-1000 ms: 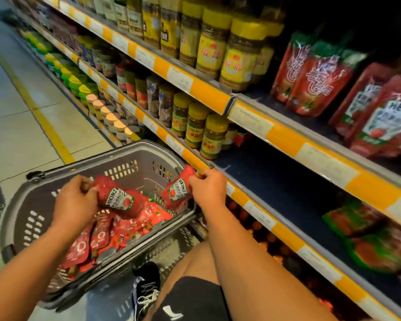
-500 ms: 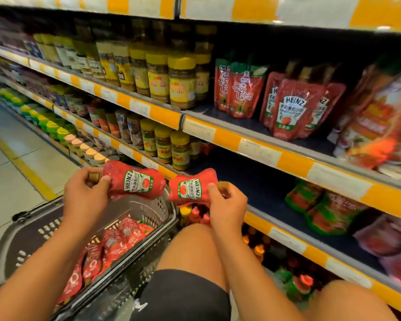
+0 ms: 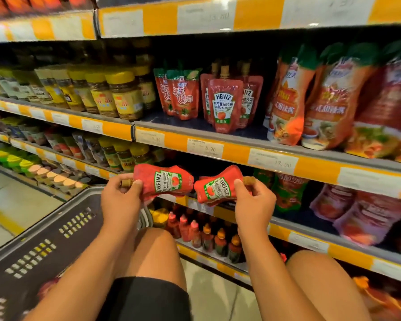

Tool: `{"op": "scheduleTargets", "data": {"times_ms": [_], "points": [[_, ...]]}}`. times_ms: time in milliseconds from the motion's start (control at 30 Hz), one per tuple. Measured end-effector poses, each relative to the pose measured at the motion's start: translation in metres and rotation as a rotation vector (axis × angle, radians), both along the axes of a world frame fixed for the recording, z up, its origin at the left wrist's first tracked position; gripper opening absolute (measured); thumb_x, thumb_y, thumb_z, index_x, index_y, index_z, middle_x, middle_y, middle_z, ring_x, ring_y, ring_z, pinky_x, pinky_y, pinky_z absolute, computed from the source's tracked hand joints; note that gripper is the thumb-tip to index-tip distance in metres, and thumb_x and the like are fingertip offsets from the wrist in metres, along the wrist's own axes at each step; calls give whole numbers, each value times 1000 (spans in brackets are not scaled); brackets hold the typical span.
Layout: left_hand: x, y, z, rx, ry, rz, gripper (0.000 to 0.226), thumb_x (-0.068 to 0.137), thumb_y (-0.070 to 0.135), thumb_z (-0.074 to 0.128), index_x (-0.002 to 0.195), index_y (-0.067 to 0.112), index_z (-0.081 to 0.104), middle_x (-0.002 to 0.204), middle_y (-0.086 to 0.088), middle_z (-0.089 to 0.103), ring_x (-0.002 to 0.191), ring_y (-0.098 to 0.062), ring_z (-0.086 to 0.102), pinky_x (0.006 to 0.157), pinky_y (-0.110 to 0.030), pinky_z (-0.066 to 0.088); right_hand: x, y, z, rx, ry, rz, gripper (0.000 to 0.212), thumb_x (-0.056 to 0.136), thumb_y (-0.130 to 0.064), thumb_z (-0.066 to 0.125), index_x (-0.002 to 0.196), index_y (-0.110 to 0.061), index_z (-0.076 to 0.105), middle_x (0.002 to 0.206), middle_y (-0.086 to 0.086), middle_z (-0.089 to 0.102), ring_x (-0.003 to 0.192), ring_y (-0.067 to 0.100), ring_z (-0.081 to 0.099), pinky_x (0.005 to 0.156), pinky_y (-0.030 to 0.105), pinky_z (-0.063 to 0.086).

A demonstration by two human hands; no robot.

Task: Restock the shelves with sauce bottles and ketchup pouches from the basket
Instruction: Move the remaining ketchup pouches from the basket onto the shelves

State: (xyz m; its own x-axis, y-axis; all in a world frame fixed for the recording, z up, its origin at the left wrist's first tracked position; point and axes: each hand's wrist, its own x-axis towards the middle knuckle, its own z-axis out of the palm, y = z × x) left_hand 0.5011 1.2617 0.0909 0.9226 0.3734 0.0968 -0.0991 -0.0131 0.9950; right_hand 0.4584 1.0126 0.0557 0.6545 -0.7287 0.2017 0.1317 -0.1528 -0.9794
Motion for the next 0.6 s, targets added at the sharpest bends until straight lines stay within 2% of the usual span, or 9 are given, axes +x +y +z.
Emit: {"op": "scheduleTargets", "data": {"times_ms": [133,200,300,367,400,467,600], "points": [[12,-38,-3,1,3,-40,27,97,10,68,84,33,71,77,4,73,84,-28,77,64,-44,65,0,-19,2,1,-21,-43,19,90,-29,72,71,-28,67,68,-8,67,67,10,62,60,35,54],[17,-53,-8,6,16,-61,22,98,12,68,87,31,71,76,8,73,83,-24,76,66,-46,65,1,-27,1,40,-21,-68,21,89,-26,74,69,-26,66,64,-7,65,62,7,57,58,33,51],[24,-73,-18,56,16,-75,12,99,16,67,95,27,70,92,-10,73,90,-34,73,74,-60,62,4,-35,-2,53,-26,-102,29,88,-22,77,64,-22,62,58,-7,60,55,5,50,55,28,45],[31,-84,-23,80,6,-85,11,98,17,67,94,27,70,93,-15,72,90,-37,72,73,-62,61,5,-39,-2,37,-23,-108,35,87,-22,78,59,-19,57,54,-9,57,51,4,46,51,20,39],[35,-89,-24,97,3,-90,10,98,18,66,95,26,70,93,-15,72,89,-36,72,73,-62,61,6,-41,-2,27,-24,-113,40,86,-21,78,56,-19,53,50,-11,54,48,4,44,48,15,34],[42,-96,-25,125,-6,-111,10,98,18,66,96,27,68,92,-8,74,87,-29,73,73,-59,61,9,-44,-2,-7,-22,-118,47,86,-20,78,52,-21,45,46,-12,46,46,4,42,45,13,32],[60,-105,-30,168,-73,-151,13,97,20,65,90,30,59,81,1,68,74,-15,69,69,-46,60,15,-45,-2,-44,-5,-102,45,85,-15,77,54,-29,47,54,-15,50,48,0,48,46,10,33]]}}
